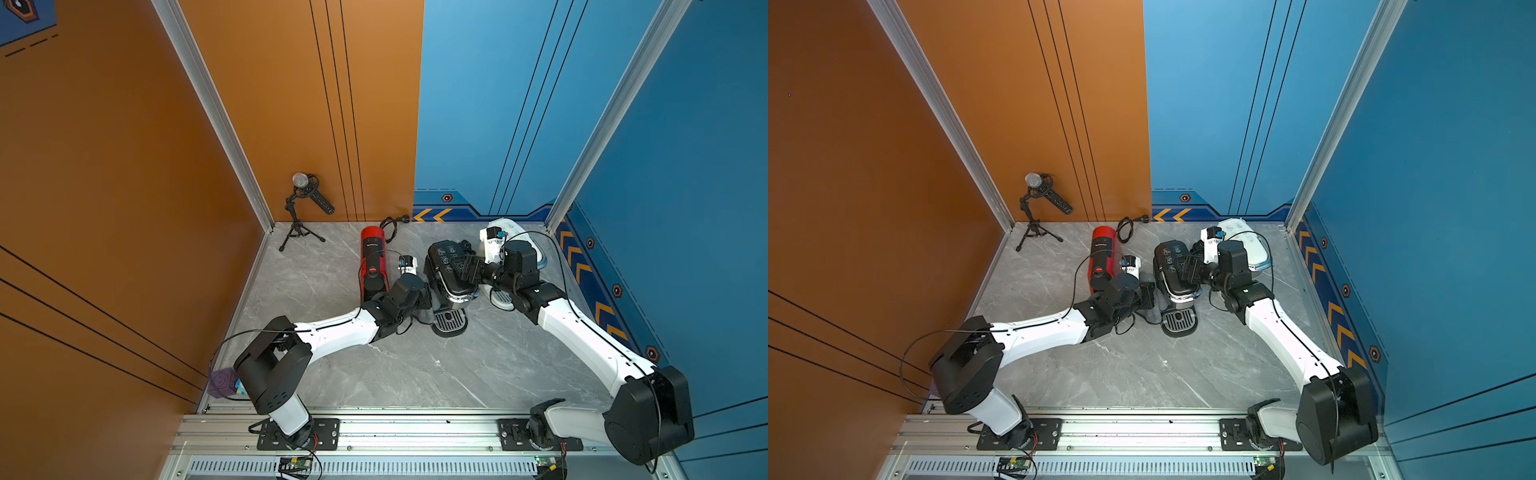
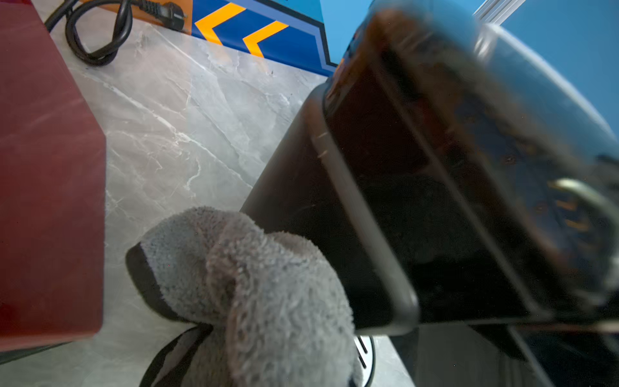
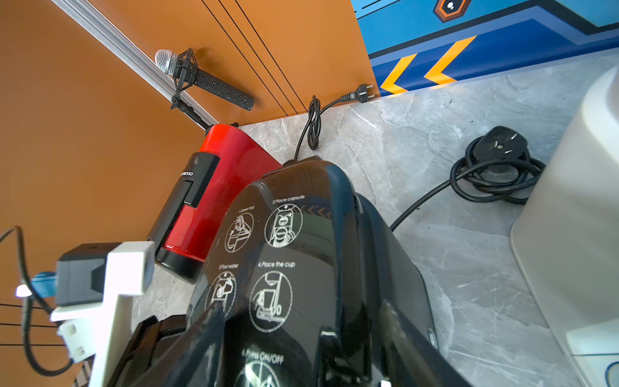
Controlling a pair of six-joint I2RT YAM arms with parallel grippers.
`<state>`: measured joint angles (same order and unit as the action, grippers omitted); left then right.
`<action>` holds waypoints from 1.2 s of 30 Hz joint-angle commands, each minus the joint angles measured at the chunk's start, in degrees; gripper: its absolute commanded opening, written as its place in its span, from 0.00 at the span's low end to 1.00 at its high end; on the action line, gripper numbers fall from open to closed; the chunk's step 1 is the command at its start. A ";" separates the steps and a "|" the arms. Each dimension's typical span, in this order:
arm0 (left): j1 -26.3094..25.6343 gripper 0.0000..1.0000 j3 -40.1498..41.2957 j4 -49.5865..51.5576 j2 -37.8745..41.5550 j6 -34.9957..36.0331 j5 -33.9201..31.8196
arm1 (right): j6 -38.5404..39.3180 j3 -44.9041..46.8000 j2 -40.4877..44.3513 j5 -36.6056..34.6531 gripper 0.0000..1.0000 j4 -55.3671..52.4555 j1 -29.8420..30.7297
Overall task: Wipe the surface of a coffee machine
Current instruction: Wipe the dirt from the surface of the coffee machine.
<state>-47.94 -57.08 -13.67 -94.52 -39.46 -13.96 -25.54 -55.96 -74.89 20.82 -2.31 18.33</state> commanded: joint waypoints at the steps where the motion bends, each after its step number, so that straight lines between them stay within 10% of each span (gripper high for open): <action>1: -0.56 0.00 1.15 -1.97 -2.40 -1.54 2.01 | 0.69 1.38 -1.25 0.81 0.73 -5.25 0.66; 36: 1.42 0.00 -2.33 -1.95 0.05 0.51 5.23 | 1.37 1.13 -1.11 0.72 0.73 -5.87 0.47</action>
<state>-44.80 -60.01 -14.79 -93.17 -37.78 -11.73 -25.52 -55.96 -74.89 20.93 -2.33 18.31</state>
